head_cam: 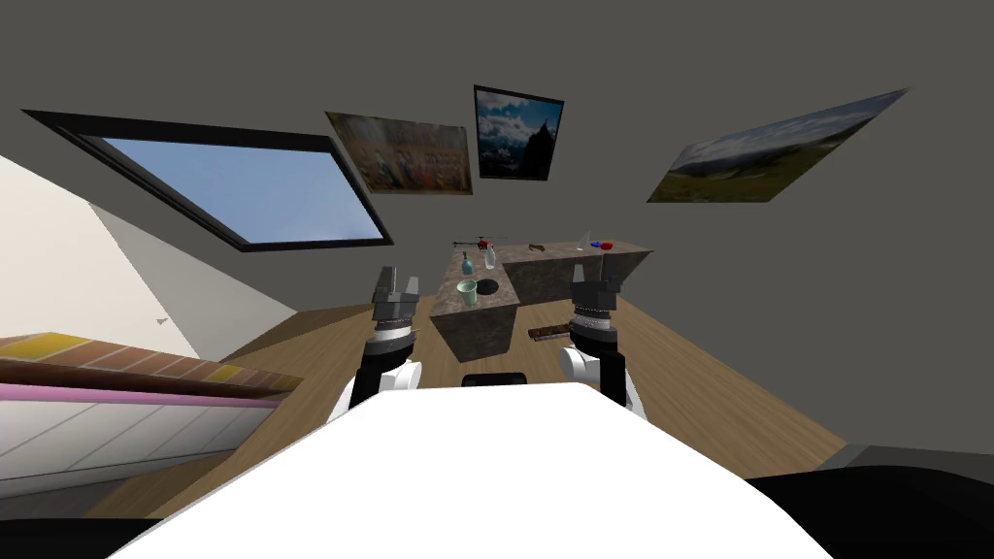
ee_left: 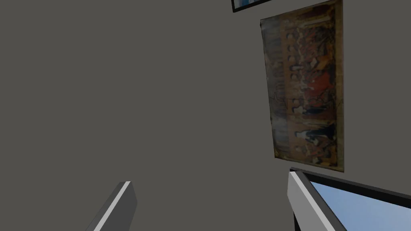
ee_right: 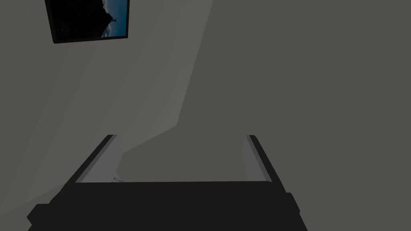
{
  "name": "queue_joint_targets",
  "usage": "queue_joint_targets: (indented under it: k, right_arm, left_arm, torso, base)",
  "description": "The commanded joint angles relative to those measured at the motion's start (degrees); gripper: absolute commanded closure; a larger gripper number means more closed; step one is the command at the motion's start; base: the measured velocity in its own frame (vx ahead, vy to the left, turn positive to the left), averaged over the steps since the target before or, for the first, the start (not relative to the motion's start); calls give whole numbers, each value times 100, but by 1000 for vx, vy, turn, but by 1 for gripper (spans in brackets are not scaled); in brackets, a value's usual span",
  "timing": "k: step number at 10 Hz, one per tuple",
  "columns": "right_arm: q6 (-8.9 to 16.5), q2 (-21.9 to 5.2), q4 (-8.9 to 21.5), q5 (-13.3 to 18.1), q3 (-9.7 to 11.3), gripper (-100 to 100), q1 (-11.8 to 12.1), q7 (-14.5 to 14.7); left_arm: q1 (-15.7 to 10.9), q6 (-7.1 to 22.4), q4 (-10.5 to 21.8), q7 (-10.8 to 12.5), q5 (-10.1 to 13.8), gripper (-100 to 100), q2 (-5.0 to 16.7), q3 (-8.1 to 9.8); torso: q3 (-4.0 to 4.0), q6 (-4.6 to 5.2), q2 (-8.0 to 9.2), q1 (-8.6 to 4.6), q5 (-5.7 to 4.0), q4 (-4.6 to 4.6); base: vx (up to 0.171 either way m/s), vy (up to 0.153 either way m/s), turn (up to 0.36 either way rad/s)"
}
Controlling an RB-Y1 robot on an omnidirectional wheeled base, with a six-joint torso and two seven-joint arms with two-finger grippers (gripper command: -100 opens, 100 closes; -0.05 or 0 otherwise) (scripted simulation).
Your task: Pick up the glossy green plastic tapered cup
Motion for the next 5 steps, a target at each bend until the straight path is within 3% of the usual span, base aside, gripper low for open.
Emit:
queue_joint_targets:
  k: [1, 4, 5]
  right_arm:
    - [0, 0, 0, 0, 0, 0, 0, 0]
    - [0, 1, 0, 0, 1, 0, 0, 0]
    - [0, 1, 0, 0, 1, 0, 0, 0]
  left_arm:
    - [-219, 212, 93, 6, 93, -100, 195, -70]
    - [-718, 700, 338, 20, 306, -100, 436, -224]
    - [-740, 723, 338, 20, 306, -100, 436, -224]
  torso:
    - [0, 0, 0, 0, 0, 0]
    - [0, 1, 0, -21, -5, 0]
    - [0, 1, 0, -23, -5, 0]
  base:
    - [-5, -28, -43]
    - [-8, -55, -50]
    - [-7, -40, -13]
